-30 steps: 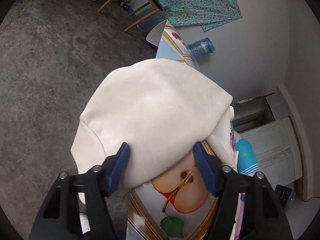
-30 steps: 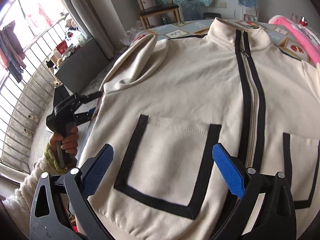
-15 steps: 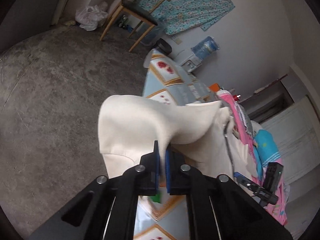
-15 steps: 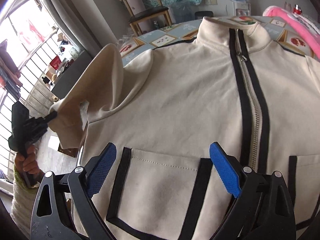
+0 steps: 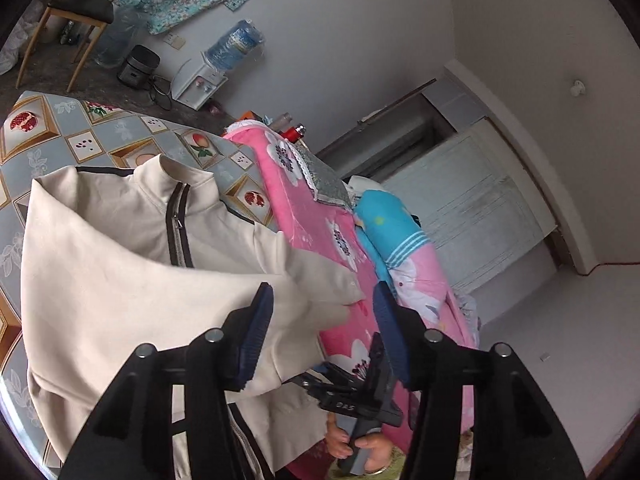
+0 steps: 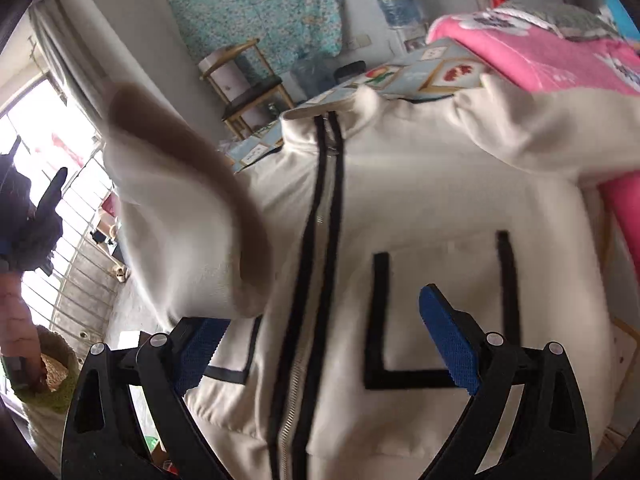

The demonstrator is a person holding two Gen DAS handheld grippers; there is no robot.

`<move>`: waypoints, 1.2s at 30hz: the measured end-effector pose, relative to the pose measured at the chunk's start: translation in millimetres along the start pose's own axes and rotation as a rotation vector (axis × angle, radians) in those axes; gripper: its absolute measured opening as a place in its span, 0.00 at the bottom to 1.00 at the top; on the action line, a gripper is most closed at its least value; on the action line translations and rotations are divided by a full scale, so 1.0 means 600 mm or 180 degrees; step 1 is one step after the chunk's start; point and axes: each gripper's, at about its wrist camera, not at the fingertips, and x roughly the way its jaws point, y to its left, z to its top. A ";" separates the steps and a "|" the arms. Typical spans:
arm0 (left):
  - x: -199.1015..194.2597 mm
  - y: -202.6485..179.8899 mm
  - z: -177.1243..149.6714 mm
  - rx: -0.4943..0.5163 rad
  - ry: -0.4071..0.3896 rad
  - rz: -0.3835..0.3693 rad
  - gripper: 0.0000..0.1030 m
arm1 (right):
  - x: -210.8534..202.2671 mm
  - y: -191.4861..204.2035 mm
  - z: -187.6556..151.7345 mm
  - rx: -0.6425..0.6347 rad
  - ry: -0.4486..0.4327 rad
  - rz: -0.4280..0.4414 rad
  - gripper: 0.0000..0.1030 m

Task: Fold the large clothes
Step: 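Fold the held sleeve across the jacket body, then open the left tool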

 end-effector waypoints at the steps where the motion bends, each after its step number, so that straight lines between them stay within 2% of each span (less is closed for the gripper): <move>1: 0.000 0.003 -0.010 0.0028 -0.0037 0.0116 0.55 | -0.008 -0.023 -0.004 0.0112 0.0025 0.0044 0.87; 2: -0.004 0.009 -0.025 0.0062 -0.0090 0.0276 0.58 | -0.013 -0.046 -0.009 0.0228 0.0063 0.0102 0.86; 4: -0.013 0.034 -0.058 0.0090 -0.0177 0.0745 0.61 | -0.019 -0.083 -0.016 0.0409 0.0134 0.0230 0.82; 6: -0.009 0.065 -0.089 0.0083 -0.0177 0.1353 0.62 | -0.012 -0.114 -0.016 0.0607 0.0220 0.0376 0.81; 9: 0.008 0.132 -0.146 0.0034 0.0010 0.2273 0.62 | 0.012 -0.147 -0.010 0.0878 0.0401 0.0508 0.74; 11: 0.023 0.166 -0.168 0.0013 0.0076 0.2614 0.62 | 0.030 -0.157 -0.004 0.0945 0.0522 0.0426 0.66; 12: 0.028 0.175 -0.178 0.0019 0.0081 0.2709 0.62 | 0.040 -0.157 -0.002 0.0940 0.0586 0.0394 0.60; 14: 0.039 0.188 -0.193 0.0090 0.0065 0.2887 0.62 | 0.048 -0.150 0.003 0.0848 0.0608 0.0273 0.52; 16: 0.036 0.193 -0.201 0.0205 0.0040 0.3001 0.62 | 0.057 -0.131 0.011 0.0582 0.0674 0.0001 0.42; 19: 0.040 0.190 -0.209 0.0429 0.0010 0.3127 0.62 | 0.069 -0.102 0.010 0.0174 0.0725 -0.0373 0.39; 24: 0.052 0.195 -0.206 0.0661 -0.0029 0.3264 0.62 | 0.077 -0.076 0.004 -0.0192 0.0807 -0.0707 0.30; 28: 0.056 0.204 -0.201 0.0583 -0.0111 0.3267 0.62 | 0.067 -0.077 0.028 -0.0100 0.0711 -0.0608 0.28; 30: 0.059 0.207 -0.203 0.0555 -0.0165 0.3289 0.62 | 0.081 -0.079 0.035 -0.0076 0.0832 -0.0560 0.34; 32: 0.063 0.206 -0.205 0.0576 -0.0199 0.3322 0.62 | 0.108 -0.078 0.036 -0.0007 0.1038 -0.0480 0.34; 33: 0.063 0.206 -0.206 0.0582 -0.0214 0.3328 0.62 | 0.110 -0.071 0.036 -0.0050 0.1033 -0.0511 0.34; 35: 0.060 0.207 -0.206 0.0565 -0.0243 0.3300 0.62 | 0.113 -0.050 0.034 -0.0242 0.1090 -0.0572 0.25; 36: 0.058 0.208 -0.205 0.0548 -0.0258 0.3277 0.62 | 0.113 -0.039 0.032 -0.0356 0.1076 -0.0666 0.14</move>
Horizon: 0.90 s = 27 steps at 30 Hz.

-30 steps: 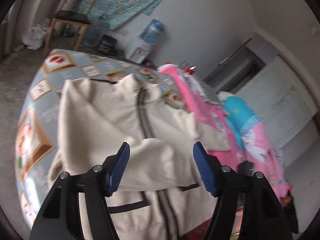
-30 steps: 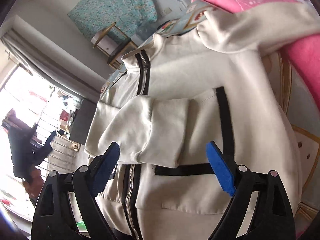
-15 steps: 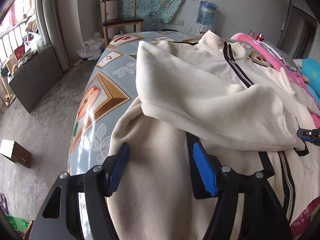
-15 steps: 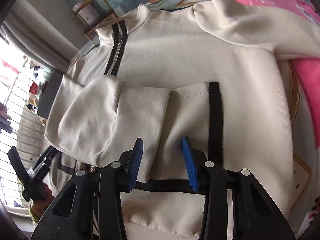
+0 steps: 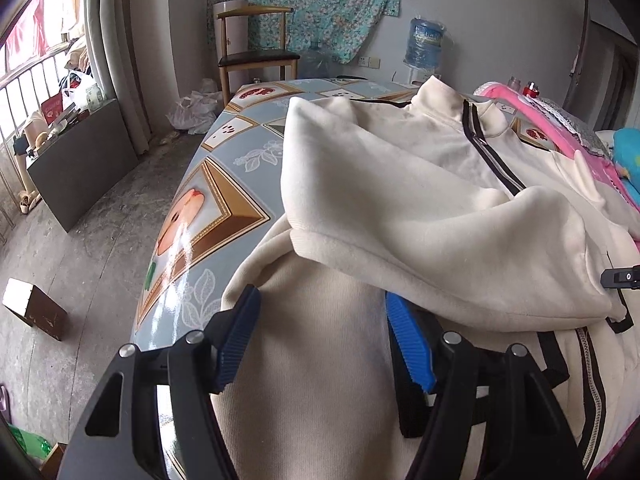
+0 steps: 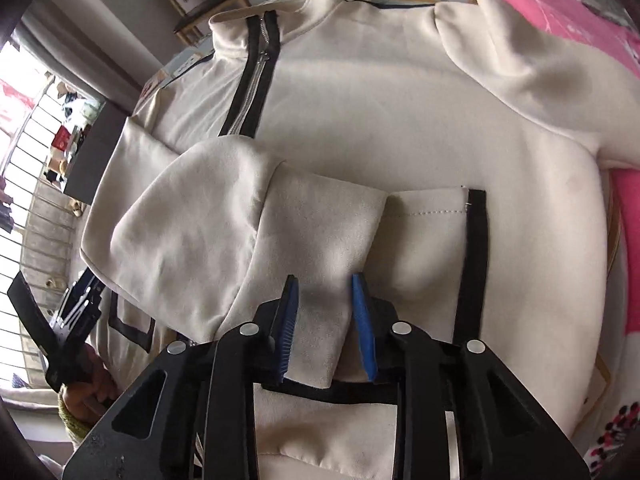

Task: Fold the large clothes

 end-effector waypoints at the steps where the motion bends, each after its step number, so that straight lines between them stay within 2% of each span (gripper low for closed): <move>1: 0.000 0.002 0.001 -0.0030 -0.0003 -0.0022 0.62 | 0.001 0.012 0.002 -0.0111 -0.0012 -0.0126 0.03; 3: -0.001 0.005 0.003 -0.0085 -0.0005 -0.0060 0.62 | -0.001 0.027 0.014 -0.0228 -0.0030 -0.0164 0.02; 5: -0.003 0.008 0.006 -0.0153 -0.0002 -0.0092 0.62 | -0.019 0.041 0.053 -0.0292 -0.0170 -0.0122 0.02; 7: -0.003 0.011 0.010 -0.0235 0.0019 -0.0122 0.62 | -0.063 0.059 0.111 -0.0360 -0.0530 -0.0120 0.02; 10: -0.004 0.012 0.013 -0.0293 0.0021 -0.0118 0.62 | -0.163 0.079 0.180 -0.0416 -0.1179 -0.0051 0.02; 12: -0.004 0.011 0.012 -0.0333 0.0015 -0.0100 0.62 | -0.221 0.078 0.197 -0.0435 -0.1519 -0.0052 0.02; 14: -0.004 0.009 0.010 -0.0352 0.0017 -0.0073 0.62 | -0.243 0.062 0.198 -0.0416 -0.1697 -0.0170 0.02; 16: -0.003 0.008 0.009 -0.0341 0.0016 -0.0046 0.62 | -0.210 0.028 0.194 -0.0286 -0.1559 -0.0305 0.02; 19: -0.003 0.006 0.008 -0.0310 0.0016 -0.0019 0.62 | -0.092 -0.054 0.183 0.0042 -0.0924 -0.0421 0.02; 21: -0.005 0.007 0.009 -0.0296 0.0022 -0.0021 0.62 | -0.027 -0.096 0.169 0.0211 -0.0657 -0.0571 0.02; 23: -0.009 0.009 0.013 -0.0300 0.0009 -0.0025 0.62 | -0.022 -0.117 0.163 0.0337 -0.0705 -0.0503 0.02; 25: -0.018 0.011 0.019 -0.0298 -0.0059 0.0038 0.62 | -0.053 -0.122 0.167 0.0423 -0.0875 -0.0259 0.02; 27: -0.024 0.017 0.027 -0.0275 -0.0148 0.0180 0.62 | -0.080 -0.116 0.171 0.0359 -0.1010 -0.0281 0.02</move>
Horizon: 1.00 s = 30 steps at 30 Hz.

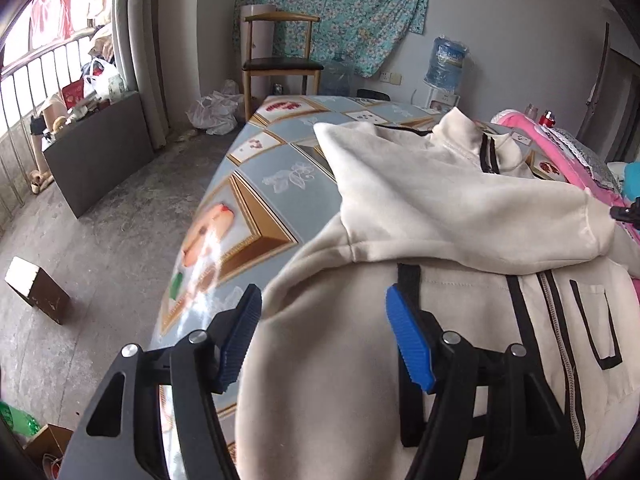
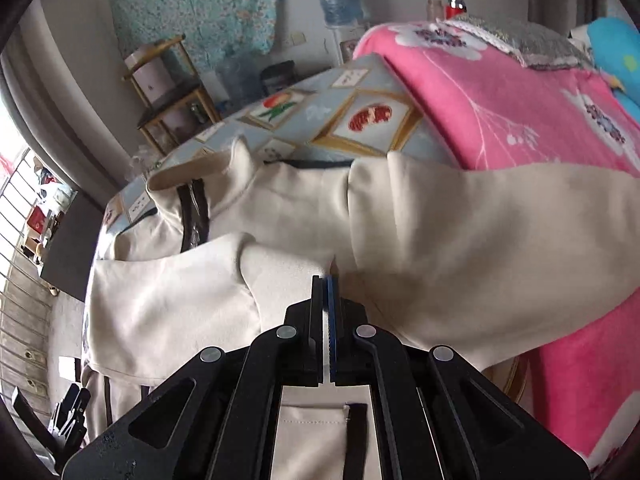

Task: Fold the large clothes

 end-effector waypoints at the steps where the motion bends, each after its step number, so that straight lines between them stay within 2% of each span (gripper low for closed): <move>1: 0.001 0.005 0.004 -0.0028 -0.0011 0.0040 0.62 | -0.002 0.001 0.004 -0.0035 -0.0004 -0.0063 0.02; 4: 0.017 0.025 0.009 -0.0170 0.0073 0.0066 0.62 | 0.035 -0.011 -0.005 -0.0130 0.0302 -0.0293 0.03; 5: 0.023 0.031 0.009 -0.0209 0.0119 0.0083 0.62 | 0.043 -0.009 -0.011 -0.0224 0.0351 -0.0514 0.04; 6: 0.028 0.038 0.009 -0.0255 0.0151 0.0084 0.62 | 0.042 -0.001 -0.016 -0.0381 0.0295 -0.0720 0.08; 8: 0.031 0.053 0.008 -0.0353 0.0164 0.0118 0.62 | 0.017 0.024 -0.014 -0.0611 0.0068 -0.0792 0.16; 9: 0.033 0.061 0.008 -0.0405 0.0175 0.0138 0.62 | 0.003 0.041 -0.009 -0.0661 -0.0027 -0.0754 0.27; 10: 0.034 0.068 0.006 -0.0461 0.0195 0.0136 0.62 | -0.009 0.062 -0.001 -0.0717 -0.0124 -0.0688 0.34; 12: 0.039 0.085 0.003 -0.0603 0.0254 0.0095 0.62 | -0.022 0.124 0.014 -0.0933 -0.0239 -0.0448 0.39; 13: 0.040 0.091 0.001 -0.0668 0.0261 0.0075 0.62 | -0.019 0.163 0.019 -0.1071 -0.0206 -0.0270 0.44; 16: 0.038 0.095 -0.002 -0.0731 0.0252 0.0065 0.62 | 0.027 0.288 0.022 -0.1493 0.0114 0.0298 0.51; 18: 0.036 0.098 -0.004 -0.0765 0.0243 0.0081 0.62 | 0.077 0.370 0.016 -0.1718 0.0415 0.0639 0.51; 22: 0.036 0.102 -0.009 -0.0821 0.0247 0.0081 0.62 | 0.169 0.492 0.008 -0.1944 0.0829 0.0902 0.51; 23: 0.035 0.103 -0.008 -0.0822 0.0243 0.0083 0.62 | 0.190 0.512 0.008 -0.1988 0.0924 0.0913 0.51; 27: 0.033 0.101 -0.014 -0.0831 0.0196 0.0121 0.62 | 0.242 0.544 -0.001 -0.2289 0.1077 0.0614 0.51; 29: 0.032 0.101 -0.015 -0.0839 0.0173 0.0124 0.62 | 0.258 0.541 -0.008 -0.2362 0.1255 0.0556 0.40; 30: 0.032 0.102 -0.016 -0.0850 0.0165 0.0123 0.62 | 0.258 0.540 -0.011 -0.2433 0.1236 0.0509 0.30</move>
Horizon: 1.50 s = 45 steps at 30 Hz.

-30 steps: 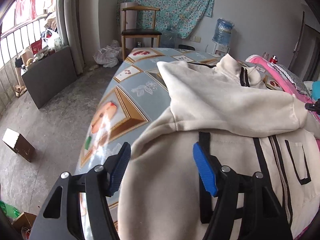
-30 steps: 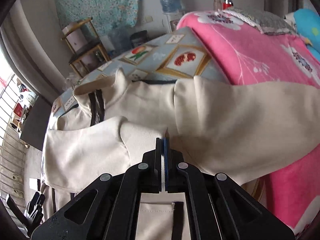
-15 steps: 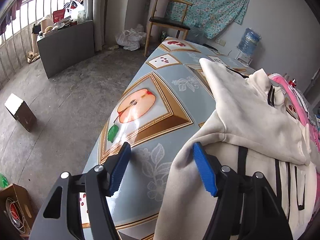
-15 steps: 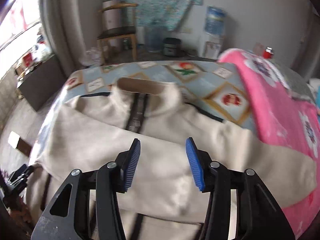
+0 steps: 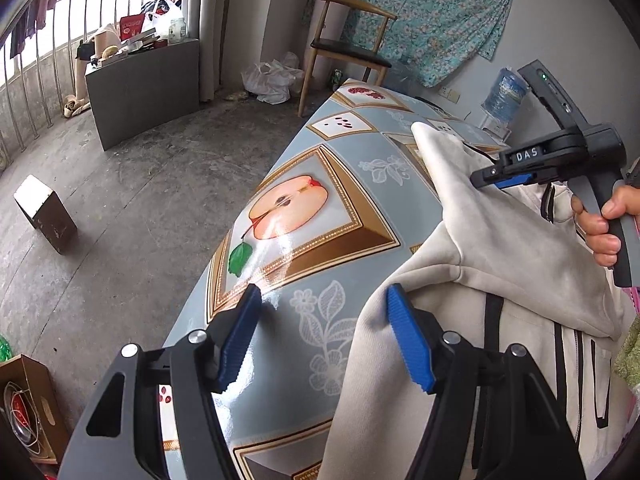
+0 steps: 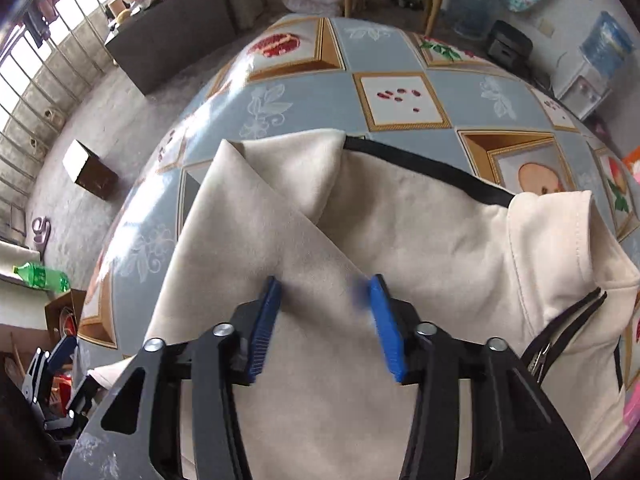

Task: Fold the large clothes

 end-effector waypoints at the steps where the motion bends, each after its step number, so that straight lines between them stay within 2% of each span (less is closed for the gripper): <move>1: 0.000 0.002 0.000 -0.0011 -0.0007 -0.0004 0.62 | -0.003 0.002 -0.005 -0.0073 -0.0010 -0.0058 0.12; 2: 0.000 0.002 -0.001 -0.0016 -0.0011 -0.0008 0.62 | -0.005 0.002 -0.008 -0.0100 0.0001 -0.0097 0.04; 3: 0.000 0.004 -0.002 -0.0018 -0.0018 -0.0008 0.62 | -0.009 0.002 -0.011 -0.0095 -0.0028 -0.0161 0.03; 6: 0.000 0.005 -0.003 -0.0023 -0.0032 -0.0003 0.62 | -0.022 0.007 -0.010 -0.0075 -0.0220 -0.0357 0.02; 9: -0.001 0.005 -0.003 -0.0034 -0.0026 0.0004 0.62 | -0.012 0.008 -0.003 0.0028 -0.0276 -0.0406 0.03; 12: -0.005 0.008 -0.002 -0.0061 -0.0020 -0.0025 0.62 | -0.004 0.002 0.000 0.0096 -0.0299 -0.0448 0.10; 13: -0.008 0.012 -0.001 -0.0097 -0.0004 -0.0054 0.62 | -0.013 -0.002 -0.003 0.0155 -0.0326 -0.0436 0.19; 17: -0.043 0.026 0.003 -0.0128 -0.0083 -0.0028 0.62 | -0.093 -0.051 -0.030 0.0456 -0.0608 -0.0299 0.37; 19: -0.067 0.027 0.011 -0.0069 -0.0132 -0.0068 0.63 | -0.141 -0.087 -0.073 0.0628 -0.0728 -0.0220 0.48; 23: -0.099 0.003 0.034 0.0185 -0.0119 -0.0126 0.67 | -0.215 -0.168 -0.199 0.1039 -0.0813 -0.0076 0.52; 25: -0.109 -0.021 0.046 0.0316 -0.0070 -0.0235 0.70 | -0.239 -0.216 -0.273 0.1326 -0.0822 -0.0103 0.59; 27: -0.110 -0.046 0.058 0.0408 0.0040 -0.0444 0.75 | -0.252 -0.261 -0.344 0.1613 -0.0812 -0.0214 0.63; 30: -0.085 -0.098 0.069 0.0564 0.0394 -0.0692 0.76 | -0.249 -0.329 -0.430 0.2030 -0.0736 -0.0177 0.63; 33: -0.055 -0.143 0.063 0.0570 0.0477 -0.0734 0.76 | -0.235 -0.361 -0.469 0.2251 -0.0723 0.0091 0.61; 35: -0.035 -0.170 0.061 0.0579 0.0522 -0.0734 0.76 | -0.221 -0.369 -0.473 0.2312 -0.0755 0.0266 0.58; 38: -0.009 -0.212 0.063 0.0692 0.0431 -0.0563 0.77 | -0.202 -0.373 -0.465 0.2313 -0.0707 0.0284 0.50; 39: -0.001 -0.224 0.064 0.0733 0.0407 -0.0519 0.77 | -0.194 -0.373 -0.459 0.2284 -0.0655 0.0232 0.45; 41: 0.014 -0.241 0.067 0.0731 0.0405 -0.0492 0.77 | -0.175 -0.372 -0.450 0.2168 -0.0531 0.0131 0.25; 42: 0.020 -0.248 0.068 0.0715 0.0403 -0.0493 0.77 | -0.166 -0.370 -0.447 0.2101 -0.0463 0.0088 0.03; 43: 0.026 -0.254 0.069 0.0707 0.0400 -0.0501 0.77 | -0.161 -0.367 -0.444 0.2051 -0.0441 0.0085 0.03; 45: 0.035 -0.266 0.074 0.0712 0.0363 -0.0490 0.77 | -0.181 -0.362 -0.440 0.1952 -0.0628 -0.0015 0.02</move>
